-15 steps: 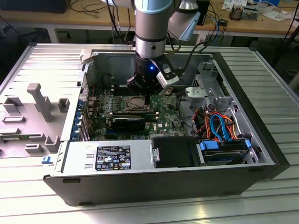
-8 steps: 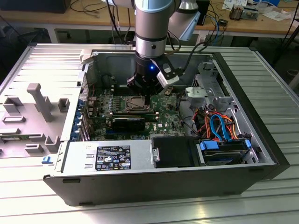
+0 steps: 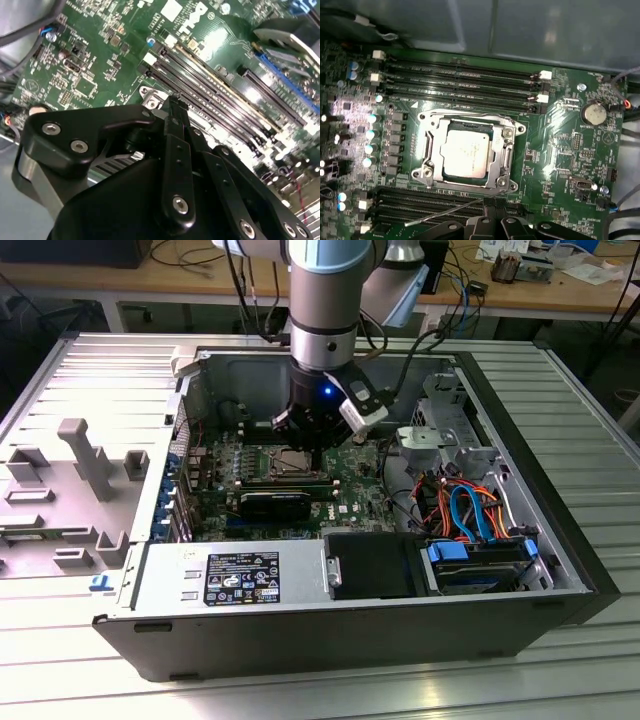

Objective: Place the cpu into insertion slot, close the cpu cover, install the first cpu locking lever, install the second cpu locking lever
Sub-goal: 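Install the second cpu locking lever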

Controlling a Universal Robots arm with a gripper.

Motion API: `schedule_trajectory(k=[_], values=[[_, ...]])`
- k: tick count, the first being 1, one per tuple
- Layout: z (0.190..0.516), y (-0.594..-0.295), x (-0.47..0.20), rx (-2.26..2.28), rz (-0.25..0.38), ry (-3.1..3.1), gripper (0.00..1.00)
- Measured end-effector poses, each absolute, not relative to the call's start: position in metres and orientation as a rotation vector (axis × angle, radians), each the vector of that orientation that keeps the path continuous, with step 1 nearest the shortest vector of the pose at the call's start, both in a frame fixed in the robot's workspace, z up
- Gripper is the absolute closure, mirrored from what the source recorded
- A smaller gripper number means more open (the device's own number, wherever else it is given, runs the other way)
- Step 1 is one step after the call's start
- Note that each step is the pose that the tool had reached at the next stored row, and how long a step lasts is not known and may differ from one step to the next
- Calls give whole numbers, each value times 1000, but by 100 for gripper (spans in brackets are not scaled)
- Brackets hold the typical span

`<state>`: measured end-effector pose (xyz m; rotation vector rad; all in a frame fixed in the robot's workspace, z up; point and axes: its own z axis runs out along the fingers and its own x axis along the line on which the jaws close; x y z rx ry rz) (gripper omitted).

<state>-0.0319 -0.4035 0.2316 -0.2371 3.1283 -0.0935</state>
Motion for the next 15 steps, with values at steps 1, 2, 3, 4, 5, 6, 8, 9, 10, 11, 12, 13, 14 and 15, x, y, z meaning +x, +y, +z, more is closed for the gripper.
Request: schedule_trajectory(k=[1,2,3,4,5,6,8,9,10,11,12,13,14,15], values=[[232,-405,-32,-238,-93,3128,89],[232,-407,-32,-238,-94,3128,89],[232,-408,-32,-230,-92,3130,89],[232,-408,-32,-209,-92,3134,89],[232,-408,-32,-168,-92,3140,89],[232,-408,-32,-142,-91,3146,89],[232,-409,-37,-137,-85,3150,89],[232,-410,-42,-137,-82,3150,89],[232,-410,-46,-137,-81,3150,89],[232,-410,-48,-137,-80,3150,89],[235,-411,-54,-137,-73,3150,89],[241,-411,-55,-137,-61,3150,89],[247,-411,-56,-137,-54,3150,89],[249,-412,-59,-137,-52,3150,89]])
